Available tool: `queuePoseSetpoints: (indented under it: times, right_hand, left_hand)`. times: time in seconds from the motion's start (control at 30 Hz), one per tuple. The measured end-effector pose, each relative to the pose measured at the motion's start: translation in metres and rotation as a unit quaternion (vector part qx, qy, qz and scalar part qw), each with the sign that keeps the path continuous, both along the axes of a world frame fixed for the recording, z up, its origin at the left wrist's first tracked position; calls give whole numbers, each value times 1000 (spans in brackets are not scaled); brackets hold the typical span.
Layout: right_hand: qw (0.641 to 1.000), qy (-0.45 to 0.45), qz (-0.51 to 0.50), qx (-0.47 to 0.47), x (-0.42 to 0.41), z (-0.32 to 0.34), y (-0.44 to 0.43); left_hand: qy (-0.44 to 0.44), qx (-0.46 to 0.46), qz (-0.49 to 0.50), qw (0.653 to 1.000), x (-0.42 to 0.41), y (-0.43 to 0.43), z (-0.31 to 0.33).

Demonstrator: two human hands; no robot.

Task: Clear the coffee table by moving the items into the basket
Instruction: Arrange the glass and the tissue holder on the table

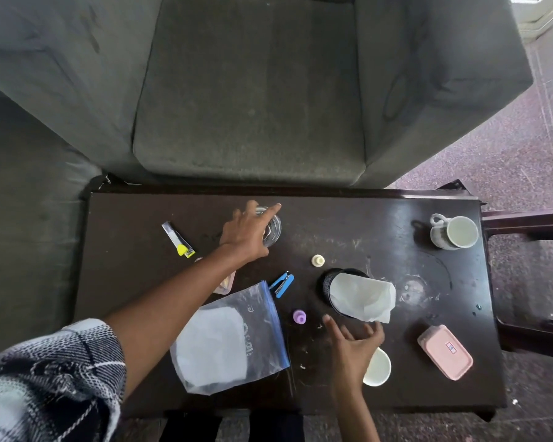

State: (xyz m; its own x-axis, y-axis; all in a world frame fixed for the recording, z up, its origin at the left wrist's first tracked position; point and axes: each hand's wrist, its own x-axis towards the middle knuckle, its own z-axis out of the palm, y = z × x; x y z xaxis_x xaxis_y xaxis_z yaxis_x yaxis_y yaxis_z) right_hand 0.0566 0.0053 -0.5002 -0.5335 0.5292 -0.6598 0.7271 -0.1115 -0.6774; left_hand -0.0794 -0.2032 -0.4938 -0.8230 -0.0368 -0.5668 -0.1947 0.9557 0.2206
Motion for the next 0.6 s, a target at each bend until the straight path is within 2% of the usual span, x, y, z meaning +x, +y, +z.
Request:
queuePoseSetpoints:
  times: [0.13,0.23,0.4,0.6]
  right_hand:
    - [998,23,51,-12,-18,-12,6]
    - [998,30,60,5,-33,-14,9]
    - [995,69,73,7,-76,-17,20]
    - [983,102,152,20,-129,-33,13]
  left_hand:
    - [18,14,1,1000,3,-2,-2]
    - [60,63,50,995,12,-5,-7]
    - [118,193,183,957,27,-10,-16]
    - [138,227,241,933,36,-13,-24]
